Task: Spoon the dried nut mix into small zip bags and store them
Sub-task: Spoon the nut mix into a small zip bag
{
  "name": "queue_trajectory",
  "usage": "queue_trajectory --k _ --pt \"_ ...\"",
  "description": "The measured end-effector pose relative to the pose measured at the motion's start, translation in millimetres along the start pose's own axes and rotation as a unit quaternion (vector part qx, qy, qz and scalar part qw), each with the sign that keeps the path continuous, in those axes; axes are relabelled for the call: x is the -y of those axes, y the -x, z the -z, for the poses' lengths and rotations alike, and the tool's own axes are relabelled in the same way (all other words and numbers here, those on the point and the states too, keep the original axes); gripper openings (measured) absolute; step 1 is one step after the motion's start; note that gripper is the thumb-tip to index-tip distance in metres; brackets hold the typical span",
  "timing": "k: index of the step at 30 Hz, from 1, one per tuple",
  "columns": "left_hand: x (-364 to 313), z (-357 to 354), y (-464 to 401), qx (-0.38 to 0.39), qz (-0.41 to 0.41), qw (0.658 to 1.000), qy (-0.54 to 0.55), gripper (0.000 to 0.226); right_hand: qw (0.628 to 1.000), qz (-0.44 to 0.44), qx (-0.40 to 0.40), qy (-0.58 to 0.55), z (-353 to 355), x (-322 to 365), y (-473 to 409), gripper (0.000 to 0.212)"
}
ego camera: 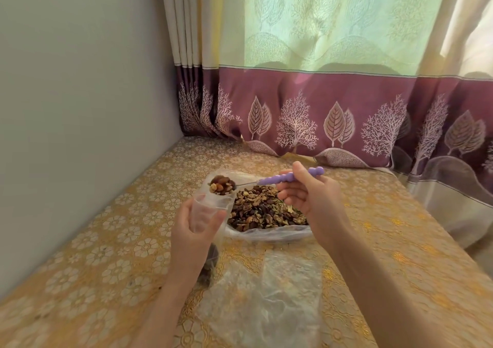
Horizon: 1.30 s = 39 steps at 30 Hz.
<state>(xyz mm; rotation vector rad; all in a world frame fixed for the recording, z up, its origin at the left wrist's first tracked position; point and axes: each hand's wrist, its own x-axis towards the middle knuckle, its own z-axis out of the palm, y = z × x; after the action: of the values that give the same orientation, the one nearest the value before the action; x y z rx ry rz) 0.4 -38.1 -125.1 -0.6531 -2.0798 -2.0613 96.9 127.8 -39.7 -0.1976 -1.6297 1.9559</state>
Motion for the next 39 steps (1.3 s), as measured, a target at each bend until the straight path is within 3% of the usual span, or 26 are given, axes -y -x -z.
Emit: queue_trajectory --k 3,7,10,12,16,19,25,34,39 --pt "-0.7 -0.1 -0.3 -0.003 0.009 1.000 -0.002 0.070 0.995 0.062 0.046 0.066 -12.0 1.2 7.4 0.026" --pt "-0.6 0.9 -1.3 -0.005 0.008 1.000 -0.002 0.057 0.986 0.091 0.089 0.106 -15.6 2.4 12.2 0.017" --pt "2.0 2.2 -3.0 0.000 0.012 1.000 -0.008 0.078 0.984 0.093 0.105 0.106 -12.9 2.6 11.6 0.018" --pt "0.6 1.7 -3.1 0.001 0.003 1.000 -0.009 0.079 0.986 0.093 0.107 0.087 -8.1 3.2 10.8 0.021" --pt "-2.8 0.0 -1.8 0.002 -0.003 1.000 0.008 0.063 0.996 0.074 0.051 0.025 11.7 4.2 6.4 0.026" --pt "-3.4 0.4 -0.6 0.002 -0.003 1.000 0.003 0.058 0.998 0.061 -0.034 0.007 33.3 1.5 -0.8 0.030" --pt "-3.7 0.9 -0.7 -0.002 -0.009 1.000 -0.002 0.061 0.972 0.028 -0.177 0.154 73.5 -19.5 -9.5 0.030" --pt "-1.2 0.9 -0.4 0.006 -0.001 1.000 0.009 0.059 0.938 0.057 -0.201 0.275 84.7 -37.9 -11.8 0.030" --pt "-1.9 0.5 -0.2 0.004 -0.004 1.000 0.017 0.051 0.950 0.005 -0.192 0.245 84.9 -53.2 -19.9 0.035"
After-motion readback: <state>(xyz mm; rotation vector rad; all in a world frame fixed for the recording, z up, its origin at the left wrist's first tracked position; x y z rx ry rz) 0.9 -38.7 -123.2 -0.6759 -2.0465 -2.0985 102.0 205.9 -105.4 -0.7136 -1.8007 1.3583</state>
